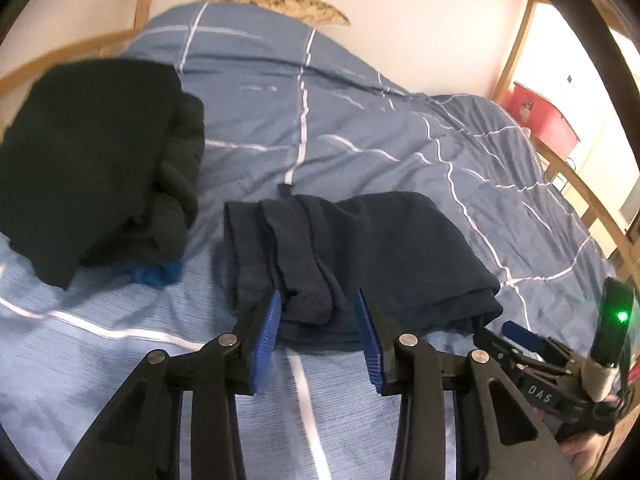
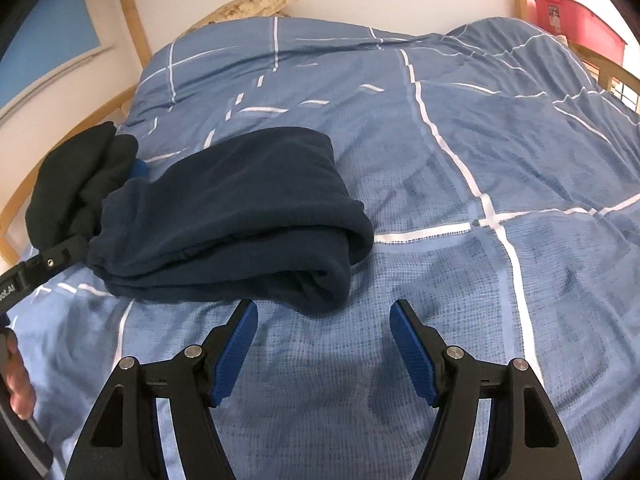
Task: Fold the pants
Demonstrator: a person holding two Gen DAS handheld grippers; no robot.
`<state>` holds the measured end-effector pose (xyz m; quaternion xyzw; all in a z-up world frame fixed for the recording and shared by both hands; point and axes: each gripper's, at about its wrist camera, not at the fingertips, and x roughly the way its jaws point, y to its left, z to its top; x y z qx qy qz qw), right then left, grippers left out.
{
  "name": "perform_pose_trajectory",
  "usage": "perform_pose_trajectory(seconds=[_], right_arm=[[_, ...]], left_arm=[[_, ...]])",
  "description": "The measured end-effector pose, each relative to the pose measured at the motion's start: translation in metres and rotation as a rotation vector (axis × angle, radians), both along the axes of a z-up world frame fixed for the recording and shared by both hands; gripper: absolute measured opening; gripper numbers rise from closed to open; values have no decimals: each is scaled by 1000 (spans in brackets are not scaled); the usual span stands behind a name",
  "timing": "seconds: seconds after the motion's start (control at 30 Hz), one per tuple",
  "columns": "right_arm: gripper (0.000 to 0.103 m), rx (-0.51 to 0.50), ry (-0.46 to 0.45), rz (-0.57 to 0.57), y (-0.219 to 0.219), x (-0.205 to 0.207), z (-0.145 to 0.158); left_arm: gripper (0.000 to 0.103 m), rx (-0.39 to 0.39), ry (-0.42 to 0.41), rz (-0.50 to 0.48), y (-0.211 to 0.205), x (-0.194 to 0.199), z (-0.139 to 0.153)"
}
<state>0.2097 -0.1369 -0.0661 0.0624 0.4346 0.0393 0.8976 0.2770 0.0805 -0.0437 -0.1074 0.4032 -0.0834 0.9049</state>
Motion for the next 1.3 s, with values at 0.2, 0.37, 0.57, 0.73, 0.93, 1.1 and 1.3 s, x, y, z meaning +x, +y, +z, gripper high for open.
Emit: perform_pose_trajectory(seconds=[0.2,0.37,0.57,0.73,0.93,1.1,1.3], right_arm=[[70,-4,7,2,2,6,-2],[70,-31,8,-13,0,12,-6],[70,-31,-20,-31,-5,13,-3],[70,-37,-72,-33,-7,15,4],[70,-74,-22,-26,-2,25,-8],[70,-160,-89,-115,-3,24,6],[70,-250,-82,-159,0,22,3]], left_arm=[[32,-58,53,54,8,11,-12],[21,-64,81,72,9,16,-19],[10,-48,12,47,6,7,2],[10,-35,-113,65,5,-8,33],[9,22,-96,148,21,-6,32],[9,17,40,238,39,4,-5],[9,21,91,233,38,4,-26]])
